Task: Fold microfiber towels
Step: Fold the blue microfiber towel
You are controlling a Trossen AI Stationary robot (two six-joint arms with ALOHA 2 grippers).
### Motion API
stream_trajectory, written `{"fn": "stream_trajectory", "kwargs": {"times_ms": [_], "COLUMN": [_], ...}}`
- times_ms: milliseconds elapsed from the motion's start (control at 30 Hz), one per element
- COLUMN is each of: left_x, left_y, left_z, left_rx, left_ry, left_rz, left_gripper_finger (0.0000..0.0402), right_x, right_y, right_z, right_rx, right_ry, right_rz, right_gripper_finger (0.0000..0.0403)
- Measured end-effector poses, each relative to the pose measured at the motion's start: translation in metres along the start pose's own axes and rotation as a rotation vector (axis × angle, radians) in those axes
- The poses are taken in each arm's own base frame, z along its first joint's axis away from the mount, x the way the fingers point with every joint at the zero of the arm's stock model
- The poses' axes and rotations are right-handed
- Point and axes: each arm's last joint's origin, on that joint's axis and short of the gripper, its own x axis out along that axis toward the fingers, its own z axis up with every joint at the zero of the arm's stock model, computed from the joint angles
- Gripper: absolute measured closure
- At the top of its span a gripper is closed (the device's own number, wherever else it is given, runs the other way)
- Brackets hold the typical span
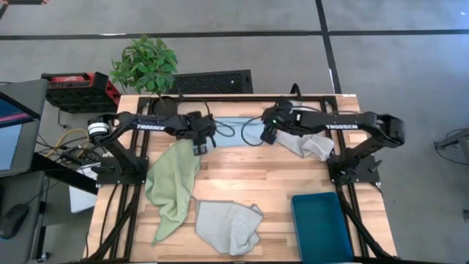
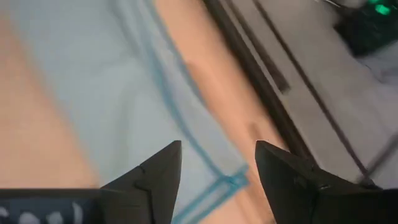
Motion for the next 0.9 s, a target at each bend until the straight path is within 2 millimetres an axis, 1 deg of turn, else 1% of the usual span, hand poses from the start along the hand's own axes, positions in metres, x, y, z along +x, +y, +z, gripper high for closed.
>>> {"fn": "stream_trajectory", "kwargs": {"times_ms": [200, 300, 400, 533, 667, 833, 900], "left_x": [0.006, 0.004, 0.003, 0.002, 0.003, 0.012, 0.016], "left_y": [-0.025, -0.035, -0.041, -0.042, -0.040, -0.040, -0.039], "left_z": [-0.008, -0.008, -0.006, -0.002, -0.001, -0.011, -0.015], "left_rx": [0.038, 0.042, 0.052, 0.062, 0.048, 0.026, 0.055], "left_ry": [-0.017, -0.024, -0.046, -0.092, -0.097, -0.097, -0.088], "left_rz": [-0.019, -0.031, -0.035, -0.030, -0.026, -0.022, -0.019], "left_gripper_finger": [0.0274, 0.0274, 0.0274, 0.0274, 0.0274, 0.0274, 0.0274], "right_x": [-0.027, -0.036, -0.041, -0.043, -0.043, -0.043, -0.043], "right_y": [0.021, 0.029, 0.036, 0.040, 0.040, 0.040, 0.040], "right_z": [0.003, 0.003, 0.002, 0.001, -0.002, -0.003, -0.003], "right_rx": [-0.063, -0.092, -0.114, -0.130, -0.142, -0.150, -0.150], "right_ry": [-0.064, -0.080, -0.085, -0.086, -0.058, -0.044, -0.045], "right_rz": [0.123, 0.149, 0.167, 0.178, 0.178, 0.178, 0.179], "right_gripper_finger": [0.0175, 0.0175, 0.0175, 0.0175, 0.0175, 0.0175, 0.0175]}}
